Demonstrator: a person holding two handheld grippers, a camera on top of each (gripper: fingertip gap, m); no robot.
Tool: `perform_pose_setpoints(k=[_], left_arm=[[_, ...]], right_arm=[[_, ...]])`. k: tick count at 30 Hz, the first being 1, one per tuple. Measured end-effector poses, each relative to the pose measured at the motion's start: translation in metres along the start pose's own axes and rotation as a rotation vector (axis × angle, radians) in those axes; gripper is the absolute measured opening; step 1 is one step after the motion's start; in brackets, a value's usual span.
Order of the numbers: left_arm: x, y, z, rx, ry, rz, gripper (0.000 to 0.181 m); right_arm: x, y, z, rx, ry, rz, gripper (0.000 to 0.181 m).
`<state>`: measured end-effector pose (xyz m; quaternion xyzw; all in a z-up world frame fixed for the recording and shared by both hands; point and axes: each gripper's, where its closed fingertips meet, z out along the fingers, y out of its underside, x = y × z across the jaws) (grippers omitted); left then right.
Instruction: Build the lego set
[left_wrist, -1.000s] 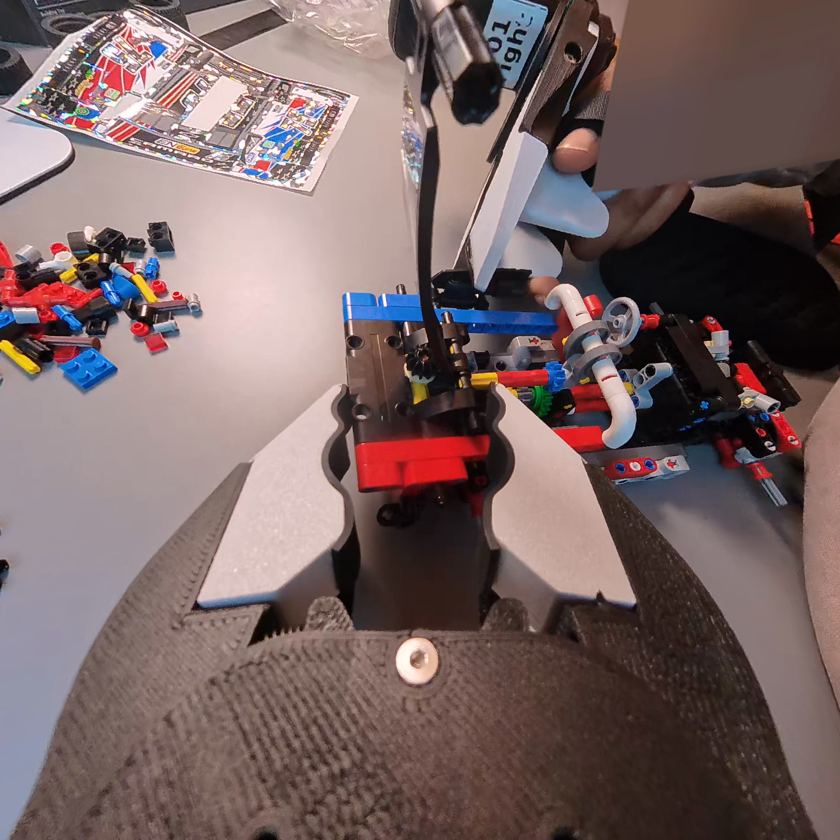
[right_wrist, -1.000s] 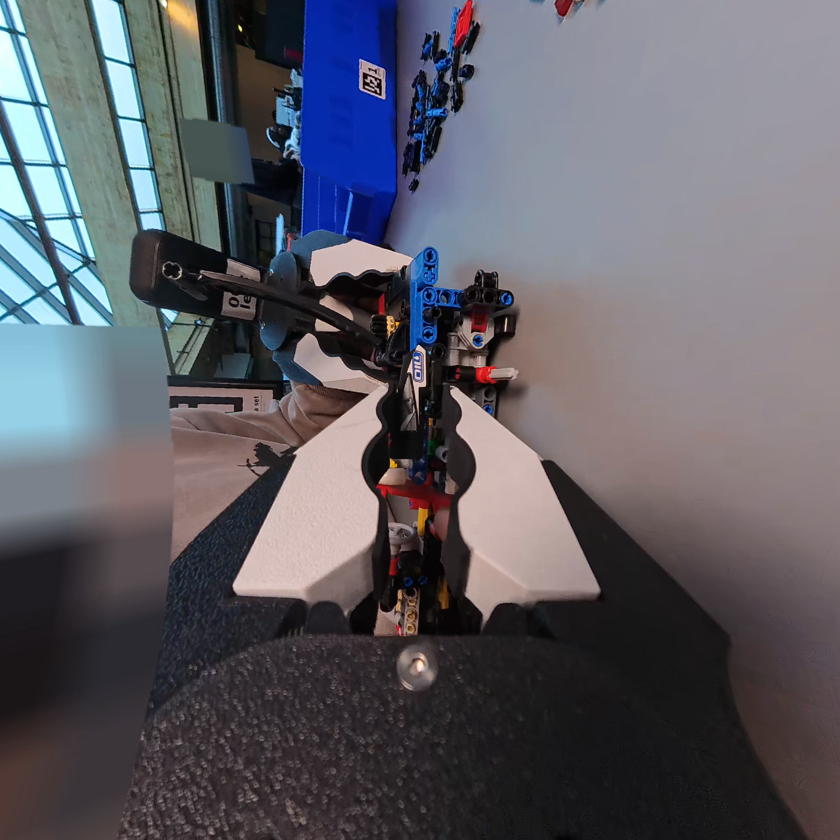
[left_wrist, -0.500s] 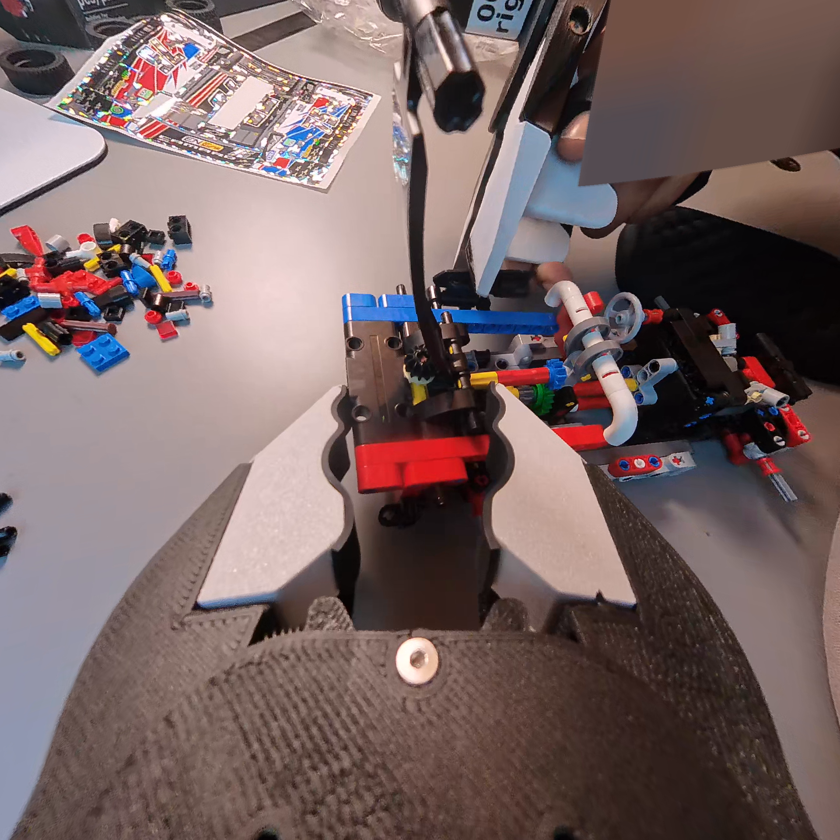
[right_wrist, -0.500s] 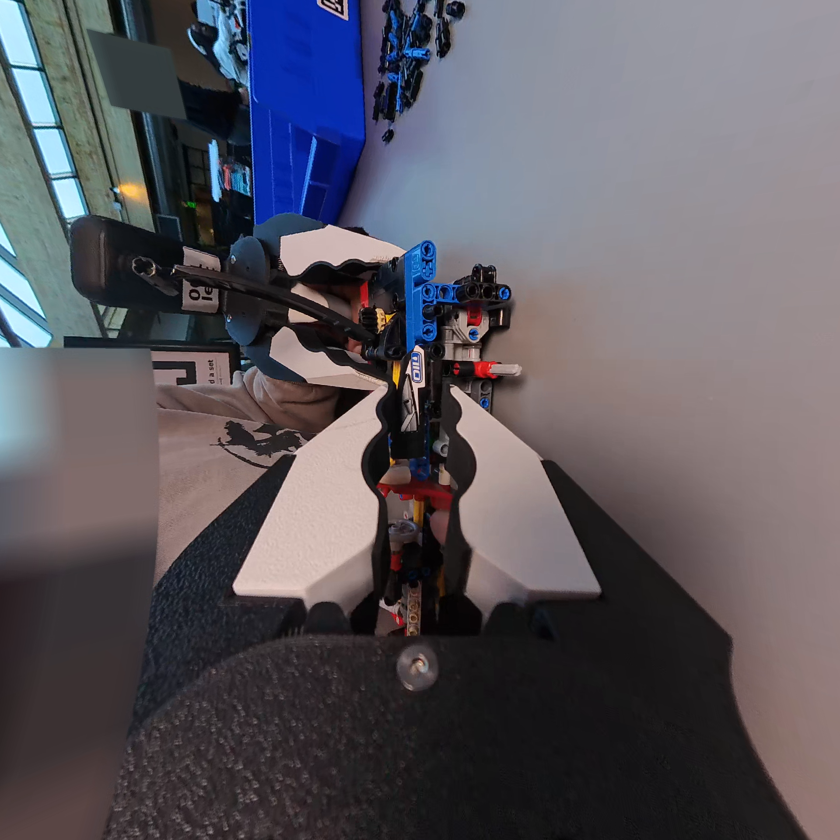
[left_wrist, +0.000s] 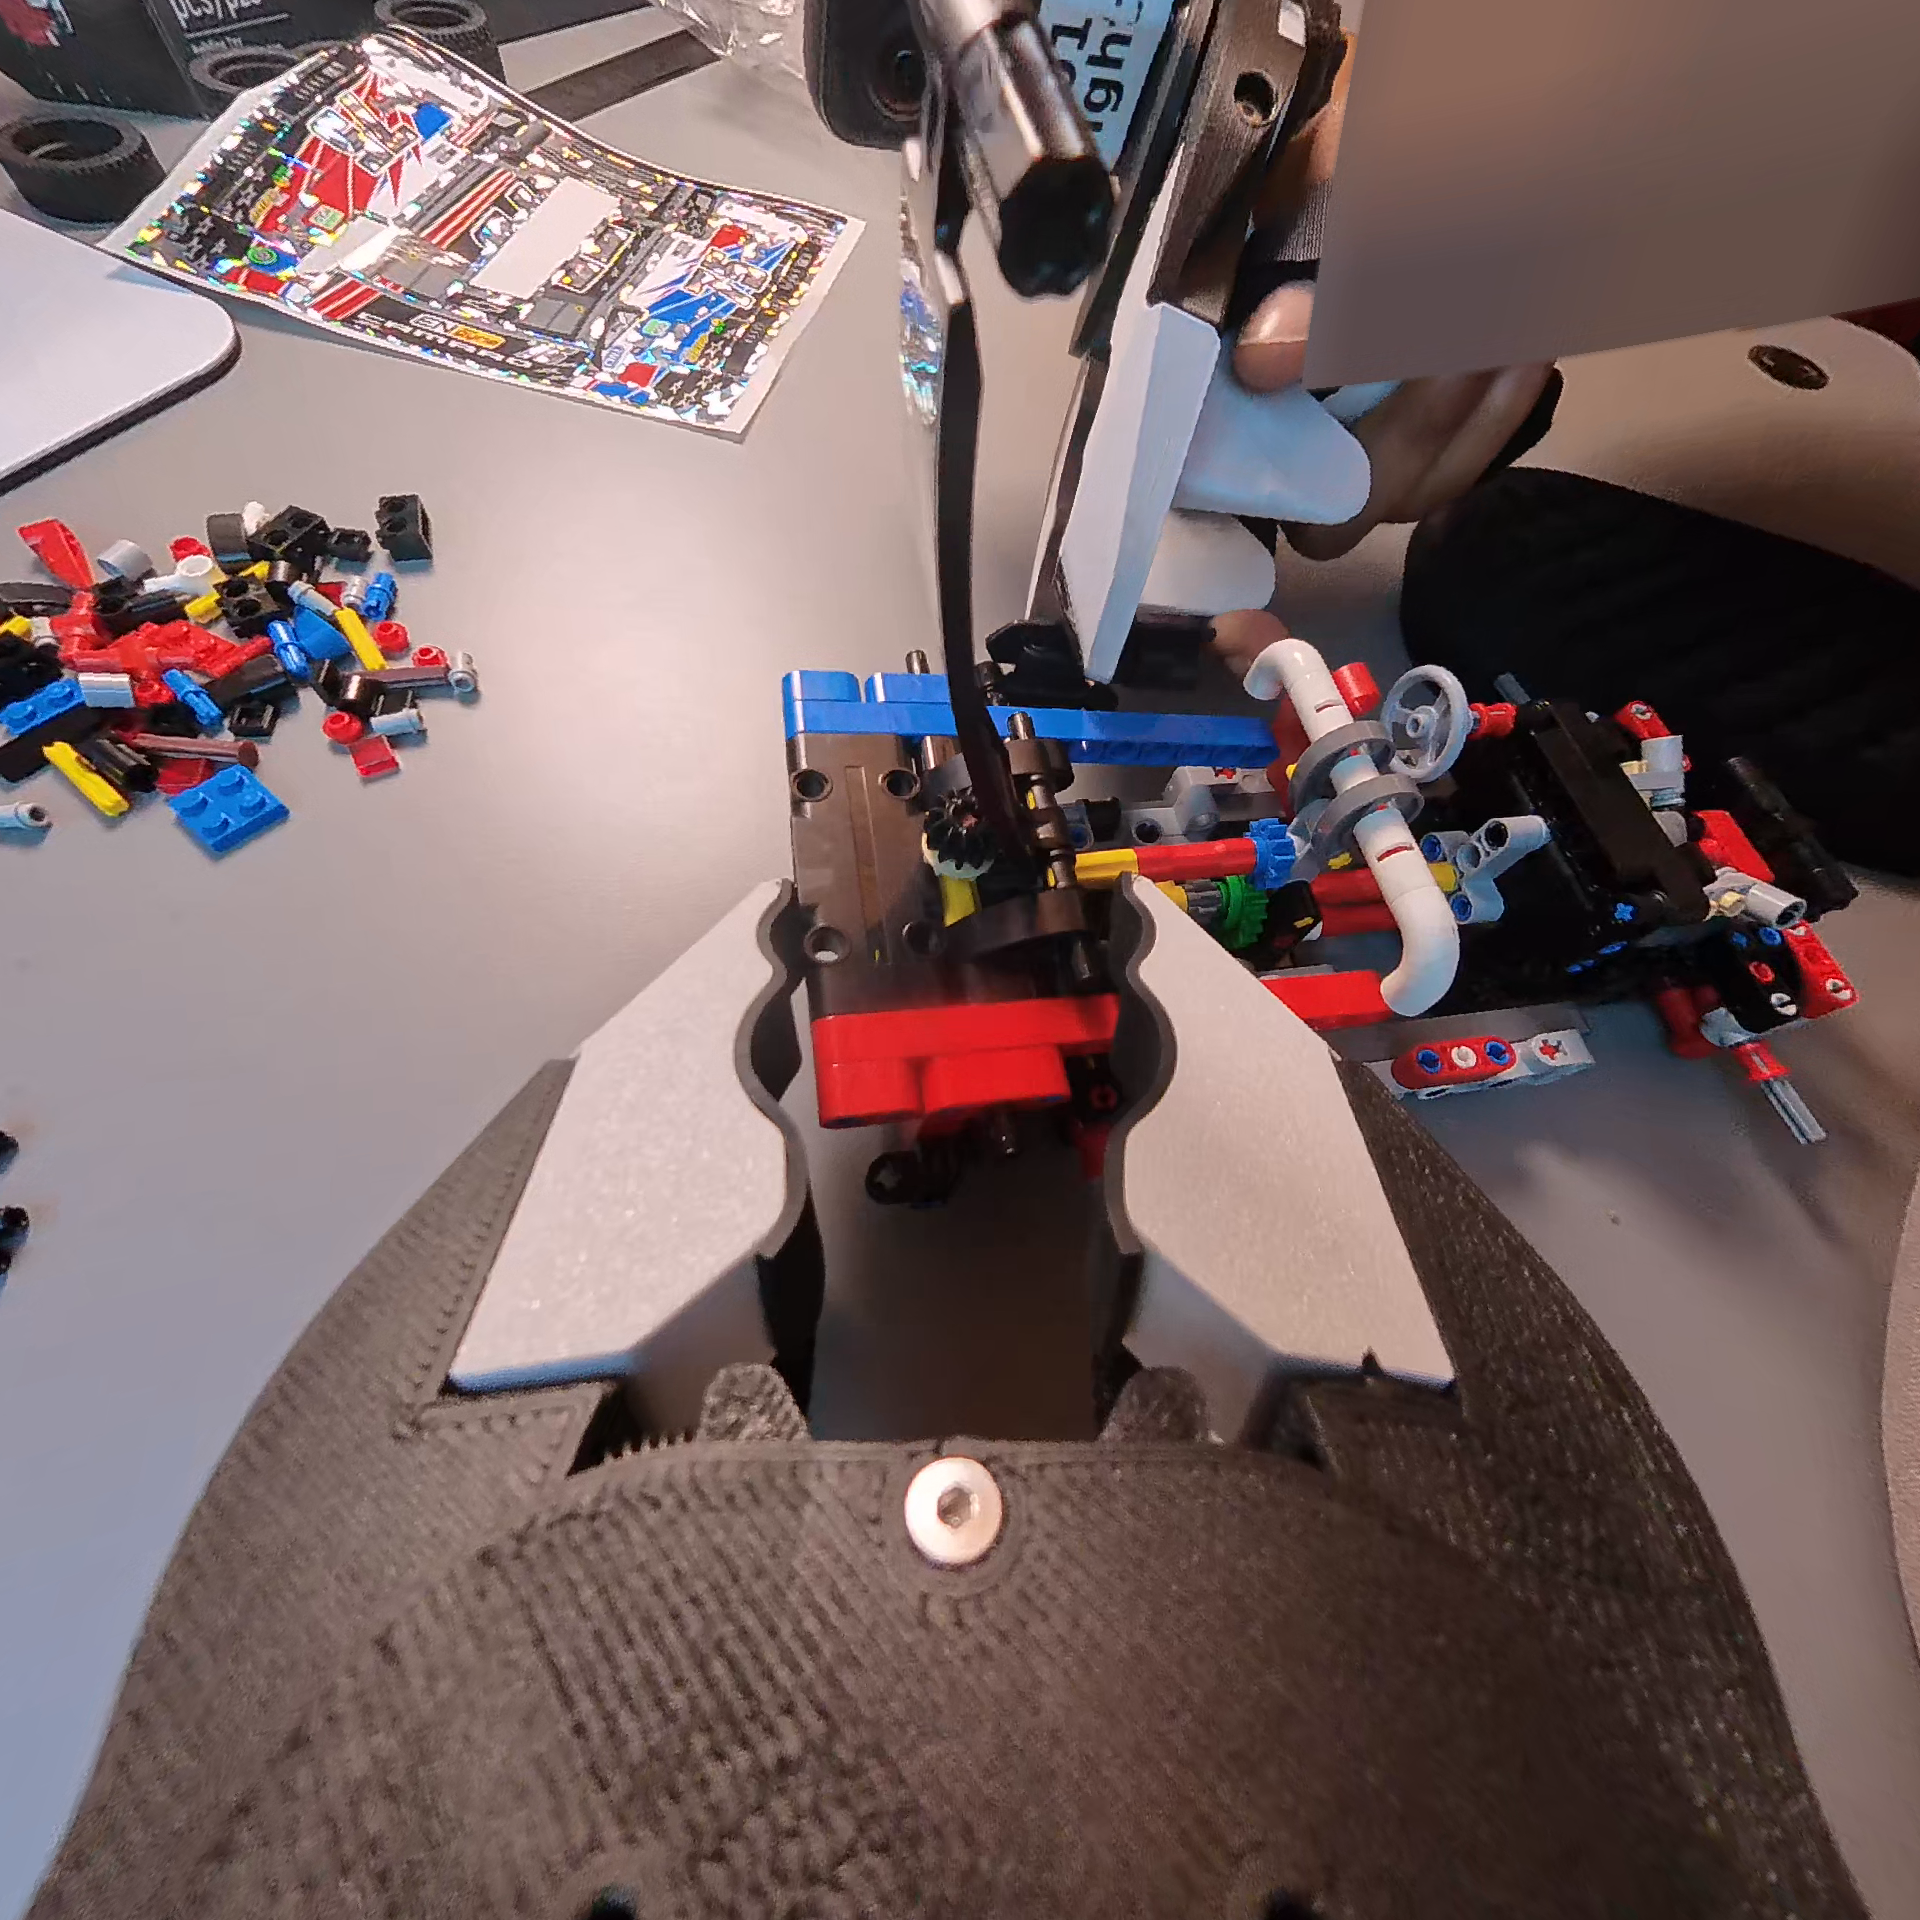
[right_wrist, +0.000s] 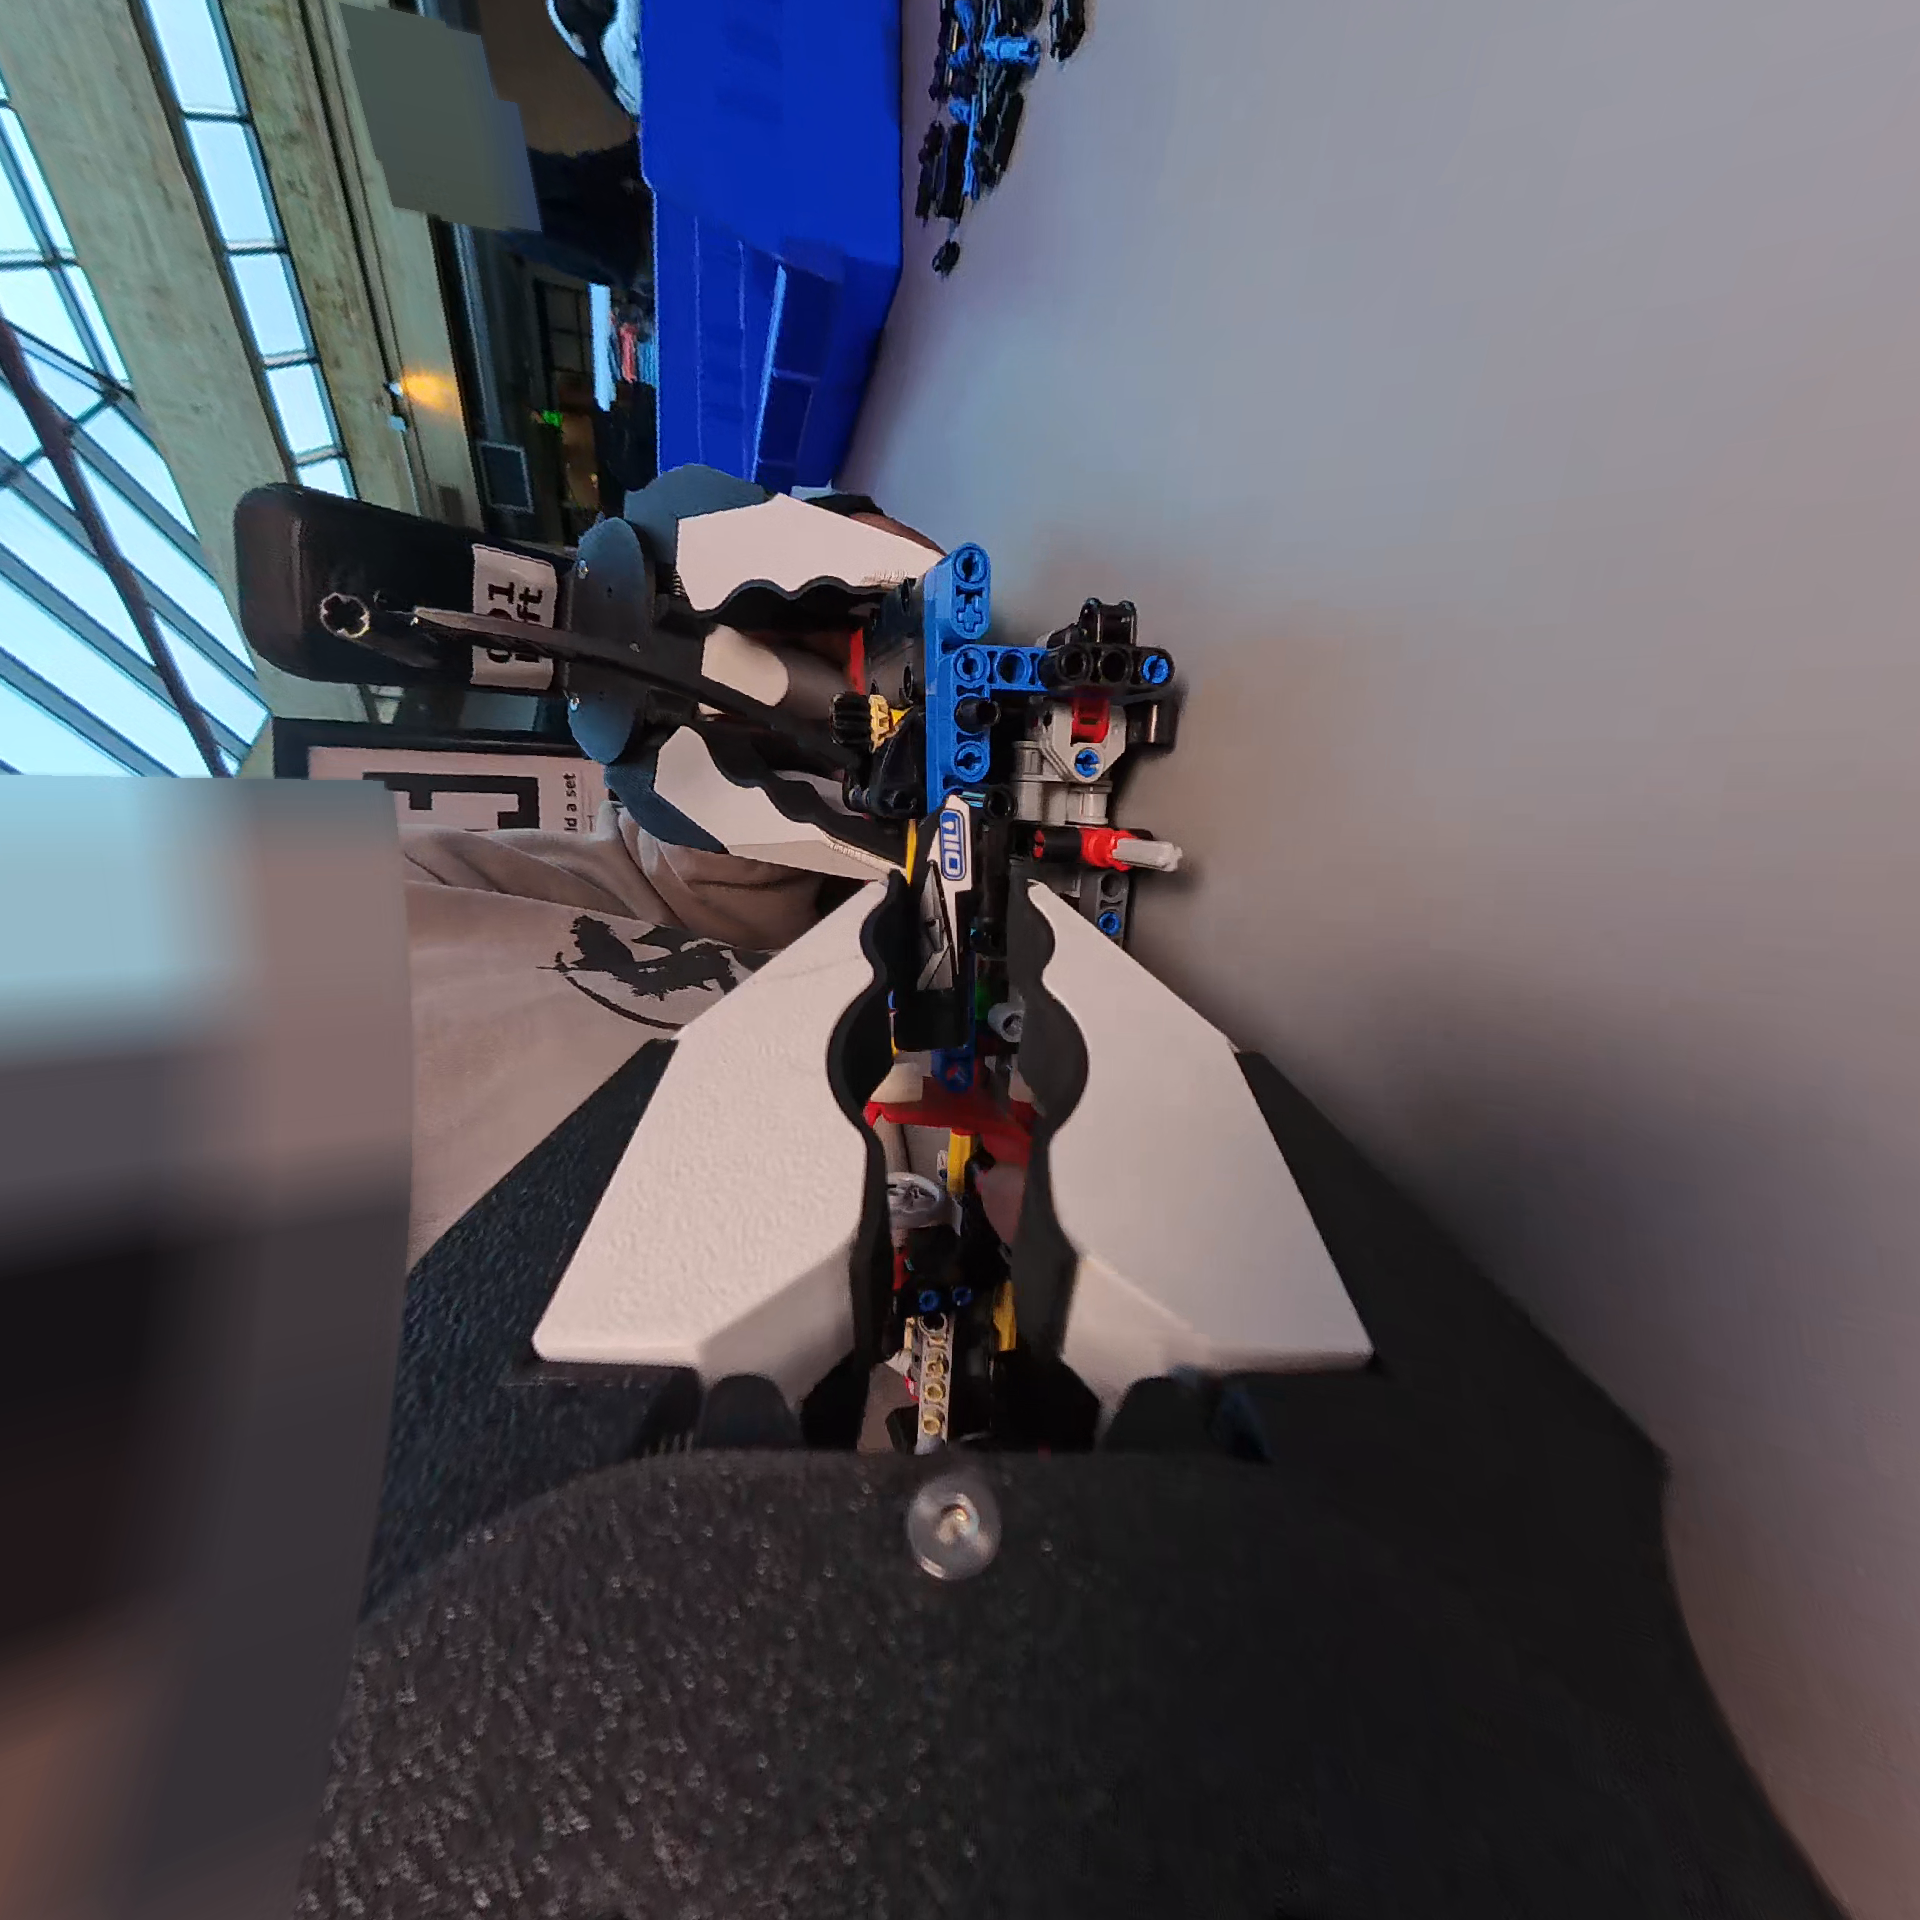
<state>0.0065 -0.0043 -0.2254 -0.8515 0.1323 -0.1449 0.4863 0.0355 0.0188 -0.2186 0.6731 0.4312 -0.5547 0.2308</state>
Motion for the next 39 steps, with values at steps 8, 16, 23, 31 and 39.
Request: perform_pose_setpoints(k=[8,16,23,31,39], left_arm=[[0.001,-0.001,0.001,-0.006,0.021,-0.020,0.057],[0.001,-0.002,0.001,-0.011,0.012,-0.015,0.058],[0.001,-0.015,0.002,0.008,0.014,0.000,0.070],[0.004,-0.025,0.024,-0.056,0.022,0.021,0.075],[-0.003,-0.026,0.023,-0.099,-0.020,0.037,0.067]], right_arm=[[-0.001,0.002,-0.002,-0.089,0.071,-0.048,0.016],[-0.001,0.000,-0.002,-0.068,0.050,-0.053,0.017],[0.002,-0.002,-0.001,-0.053,0.040,-0.055,0.016],[0.003,-0.005,-0.002,-0.007,0.084,-0.027,0.015],[0.003,-0.008,-0.003,0.082,0.145,0.003,0.014]])
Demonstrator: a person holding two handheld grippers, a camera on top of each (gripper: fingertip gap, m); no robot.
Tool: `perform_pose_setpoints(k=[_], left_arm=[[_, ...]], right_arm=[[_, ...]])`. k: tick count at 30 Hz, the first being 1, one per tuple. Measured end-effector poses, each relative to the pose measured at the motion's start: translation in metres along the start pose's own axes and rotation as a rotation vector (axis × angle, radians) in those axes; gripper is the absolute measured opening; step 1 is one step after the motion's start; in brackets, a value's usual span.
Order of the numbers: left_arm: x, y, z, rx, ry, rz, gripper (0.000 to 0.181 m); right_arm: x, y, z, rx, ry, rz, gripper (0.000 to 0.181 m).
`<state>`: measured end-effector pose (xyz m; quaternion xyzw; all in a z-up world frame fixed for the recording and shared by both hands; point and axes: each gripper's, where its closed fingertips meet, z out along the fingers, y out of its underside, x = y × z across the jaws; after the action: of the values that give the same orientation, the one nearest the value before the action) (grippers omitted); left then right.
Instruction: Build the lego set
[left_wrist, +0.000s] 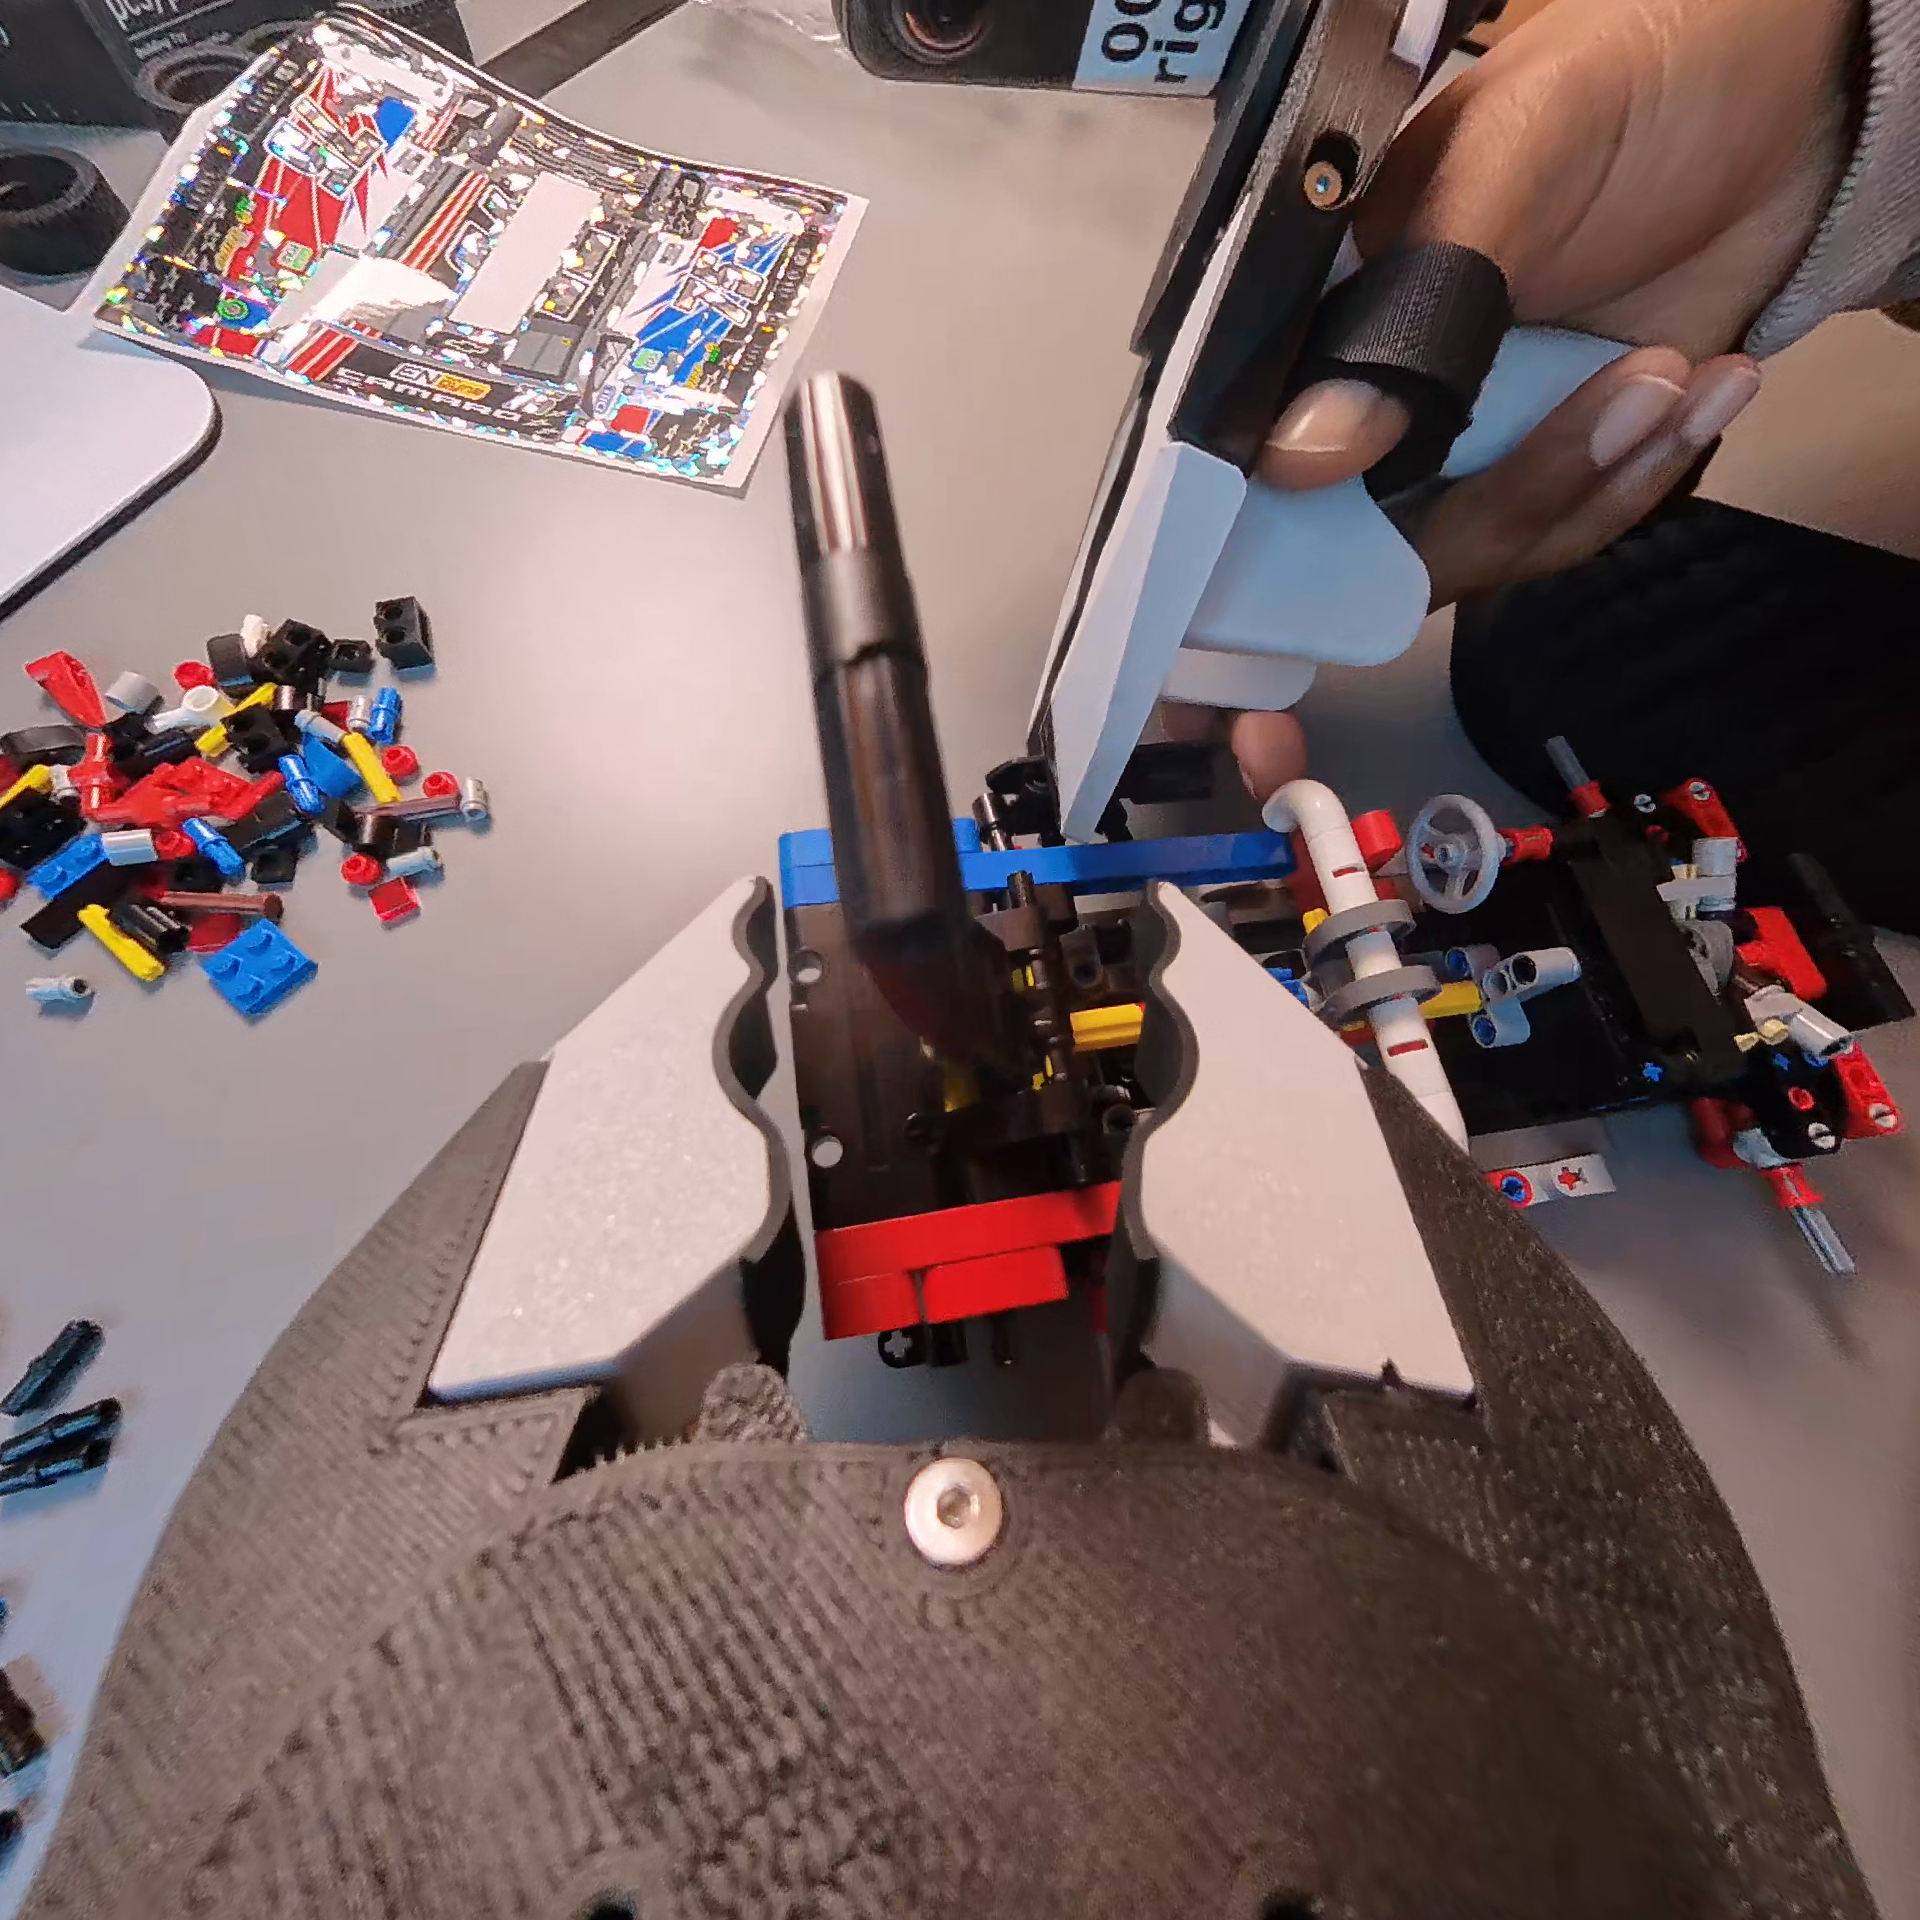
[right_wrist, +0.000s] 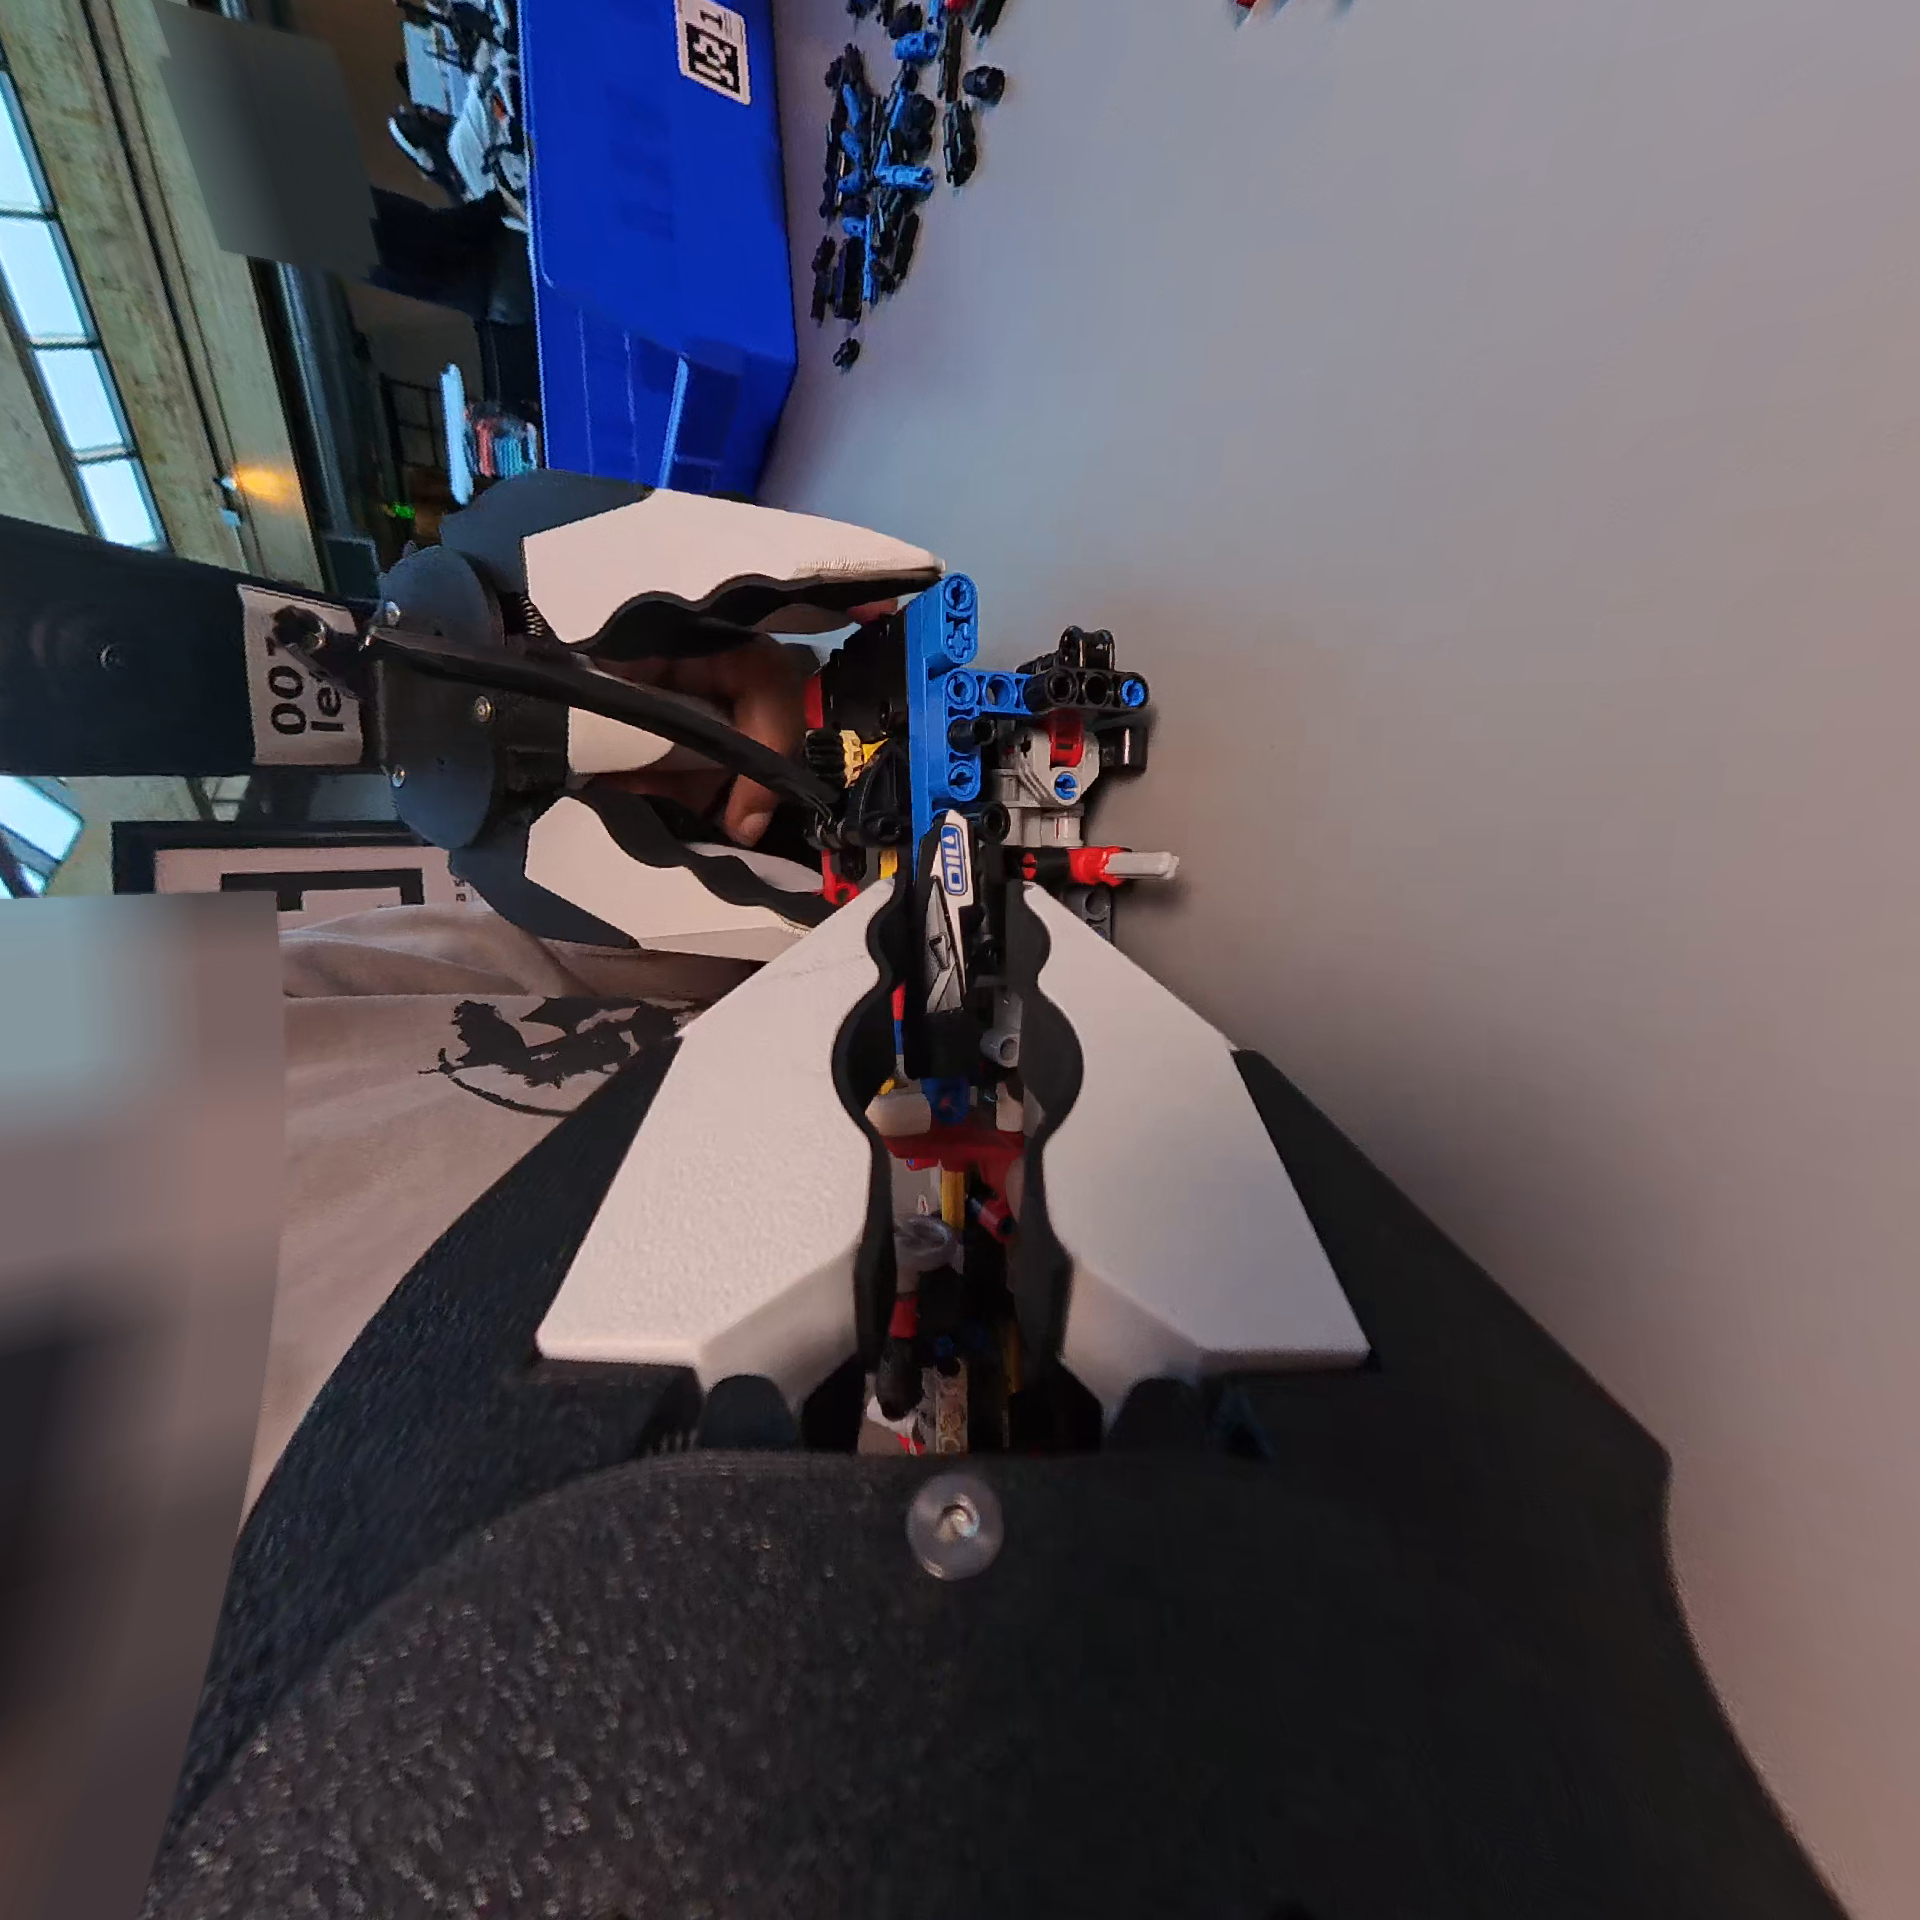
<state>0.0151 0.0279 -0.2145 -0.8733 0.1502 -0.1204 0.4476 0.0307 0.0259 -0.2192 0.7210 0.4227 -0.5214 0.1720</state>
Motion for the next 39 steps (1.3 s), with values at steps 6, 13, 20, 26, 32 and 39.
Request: perform_pose_setpoints(k=[6,13,20,26,32,39], left_arm=[[-0.0030,-0.0028,0.0031,-0.031,-0.015,-0.014,0.067],[-0.0009,0.0011,0.0072,-0.110,0.008,0.012,0.074],[-0.0023,0.0037,0.0086,-0.166,-0.021,0.048,0.072],[-0.0032,0.0039,0.0078,-0.164,-0.047,0.043,0.074],[-0.0036,0.0034,0.0068,-0.145,-0.048,0.026,0.071],[-0.0040,0.0024,0.0066,-0.136,-0.062,0.027,0.071]], right_arm=[[0.0013,-0.0040,0.0004,0.062,0.059,-0.017,0.014],[0.0008,-0.0047,0.0021,0.084,0.083,-0.033,0.014],[0.0018,-0.0050,0.0026,0.100,0.124,-0.077,0.014],[0.0014,-0.0056,0.0032,0.126,0.204,-0.161,0.014],[-0.0005,-0.0043,0.0040,0.111,0.225,-0.208,0.019],[-0.0031,-0.0076,-0.0027,0.130,0.225,-0.249,0.016]])
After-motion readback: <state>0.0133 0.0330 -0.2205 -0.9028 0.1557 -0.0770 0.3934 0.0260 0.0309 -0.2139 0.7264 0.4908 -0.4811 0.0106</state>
